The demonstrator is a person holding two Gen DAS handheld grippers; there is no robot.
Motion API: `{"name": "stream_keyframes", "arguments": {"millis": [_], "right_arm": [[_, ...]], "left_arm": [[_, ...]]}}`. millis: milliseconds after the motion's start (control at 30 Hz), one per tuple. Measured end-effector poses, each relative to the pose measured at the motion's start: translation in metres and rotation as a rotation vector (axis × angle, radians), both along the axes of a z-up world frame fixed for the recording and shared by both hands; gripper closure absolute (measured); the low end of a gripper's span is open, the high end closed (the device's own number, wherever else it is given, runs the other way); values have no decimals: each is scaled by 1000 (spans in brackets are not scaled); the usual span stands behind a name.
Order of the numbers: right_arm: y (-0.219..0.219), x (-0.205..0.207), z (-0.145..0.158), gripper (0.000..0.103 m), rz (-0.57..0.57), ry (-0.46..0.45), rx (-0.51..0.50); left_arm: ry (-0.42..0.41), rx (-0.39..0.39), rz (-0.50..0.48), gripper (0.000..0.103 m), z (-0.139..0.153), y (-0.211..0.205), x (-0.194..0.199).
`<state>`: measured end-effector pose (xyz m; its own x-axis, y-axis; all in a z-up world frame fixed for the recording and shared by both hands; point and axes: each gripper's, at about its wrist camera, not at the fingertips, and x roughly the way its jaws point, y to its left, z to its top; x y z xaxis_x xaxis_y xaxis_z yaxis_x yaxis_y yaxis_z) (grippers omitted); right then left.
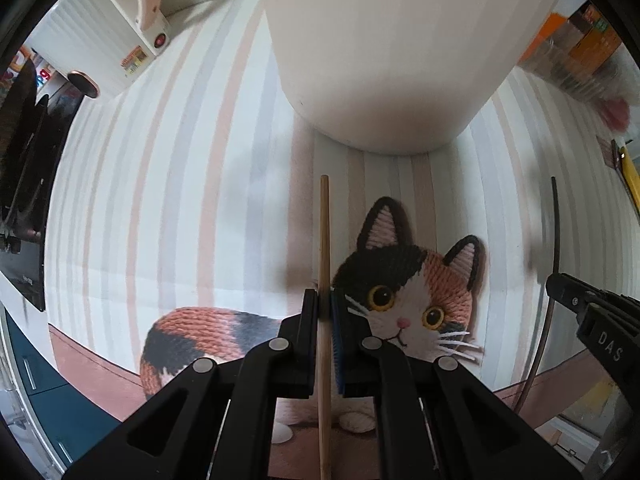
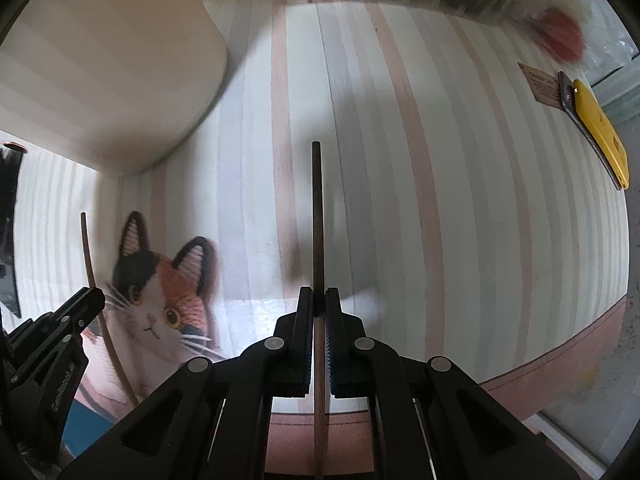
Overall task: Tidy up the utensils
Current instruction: 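Lift both chopsticks upright and carry them to the beige holder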
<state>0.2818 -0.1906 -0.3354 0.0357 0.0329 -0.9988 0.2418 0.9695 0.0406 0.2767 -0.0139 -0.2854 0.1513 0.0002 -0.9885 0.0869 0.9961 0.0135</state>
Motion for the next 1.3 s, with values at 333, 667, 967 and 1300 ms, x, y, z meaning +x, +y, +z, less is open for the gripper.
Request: {"name": "stream_keyframes", "arguments": {"millis": [333,667,967,1300], "right_arm": [[-3,-5,56,97,-4,-115,48],[12,4,97,98,22,-226,73],[22,13,135,98,51,-327,91],[29,23,180,98,99,-410,113]], "left_arm": [[-83,-42,11,99,48,19,-7],[-219,-53,21,99,107,33,-10],[-311,-48,16,99,147,37,-10],[-408,-41,26,99,202,42,-6]]}}
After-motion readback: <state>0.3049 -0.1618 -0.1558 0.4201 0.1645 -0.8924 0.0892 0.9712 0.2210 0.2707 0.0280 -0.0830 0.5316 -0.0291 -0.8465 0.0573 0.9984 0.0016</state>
